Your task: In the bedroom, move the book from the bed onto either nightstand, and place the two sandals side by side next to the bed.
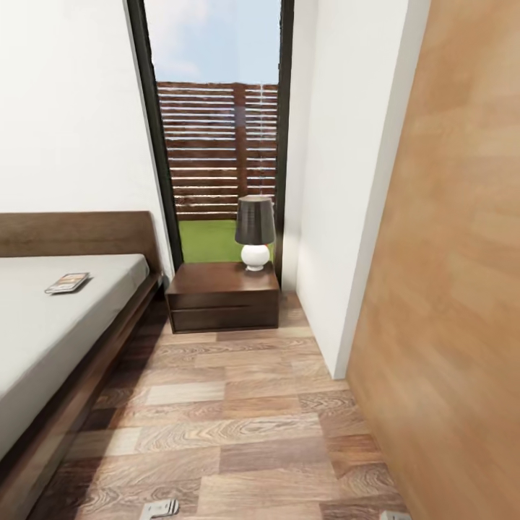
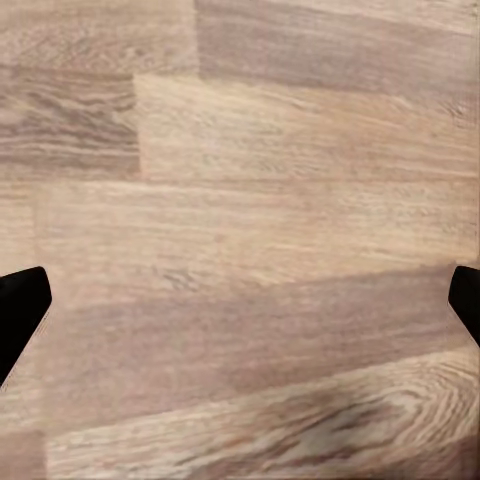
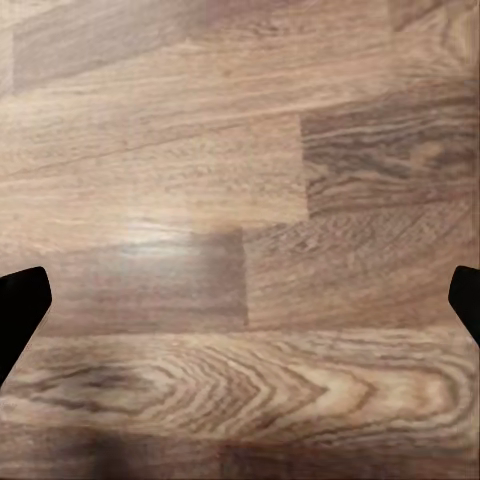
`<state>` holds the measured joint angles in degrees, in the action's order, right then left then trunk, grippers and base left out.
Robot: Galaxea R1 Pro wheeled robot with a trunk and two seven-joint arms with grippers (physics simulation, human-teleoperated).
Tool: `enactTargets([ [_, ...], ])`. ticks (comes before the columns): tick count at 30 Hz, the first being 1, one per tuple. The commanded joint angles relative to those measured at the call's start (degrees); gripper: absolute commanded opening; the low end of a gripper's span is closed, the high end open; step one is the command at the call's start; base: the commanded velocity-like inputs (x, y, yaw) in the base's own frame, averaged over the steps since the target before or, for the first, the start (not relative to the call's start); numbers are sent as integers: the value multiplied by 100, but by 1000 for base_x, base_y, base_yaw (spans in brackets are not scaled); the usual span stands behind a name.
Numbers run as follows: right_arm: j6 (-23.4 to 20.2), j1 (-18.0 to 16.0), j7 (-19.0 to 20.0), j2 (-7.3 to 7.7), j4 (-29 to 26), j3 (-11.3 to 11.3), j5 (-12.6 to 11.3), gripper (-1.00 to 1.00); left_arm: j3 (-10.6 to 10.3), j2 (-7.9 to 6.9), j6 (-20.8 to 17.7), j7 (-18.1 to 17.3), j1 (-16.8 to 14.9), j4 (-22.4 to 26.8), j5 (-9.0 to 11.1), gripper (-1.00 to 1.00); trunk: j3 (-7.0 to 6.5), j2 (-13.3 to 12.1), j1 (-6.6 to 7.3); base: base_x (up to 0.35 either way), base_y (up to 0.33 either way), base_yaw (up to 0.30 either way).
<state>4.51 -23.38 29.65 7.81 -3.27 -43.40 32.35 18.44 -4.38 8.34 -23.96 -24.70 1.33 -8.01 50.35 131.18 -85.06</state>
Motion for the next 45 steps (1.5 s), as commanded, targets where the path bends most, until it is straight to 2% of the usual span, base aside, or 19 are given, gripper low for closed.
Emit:
enactTargets([
  [1,23,-2,15,1,2,-45,61,100,49,-2,27,-11,-6,-3,-60,100,6,2,-2,313,-71,0],
  [10,23,-1,15,1,2,-45,61,100,47,-2,27,-11,-5,-7,-60,100,6,2,-2,263,-108,17],
  [22,23,-1,15,1,2,-45,61,100,54,-2,27,-11,-3,-8,-60,100,6,2,-2,30,-14,147],
  [39,23,0,15,1,2,-45,61,100,54,-2,27,-12,-4,-8,-60,100,6,2,-2,222,127,3],
  [45,23,-1,15,1,2,-45,61,100,46,-1,27,-9,-6,-10,-60,100,6,2,-2,261,-98,0],
])
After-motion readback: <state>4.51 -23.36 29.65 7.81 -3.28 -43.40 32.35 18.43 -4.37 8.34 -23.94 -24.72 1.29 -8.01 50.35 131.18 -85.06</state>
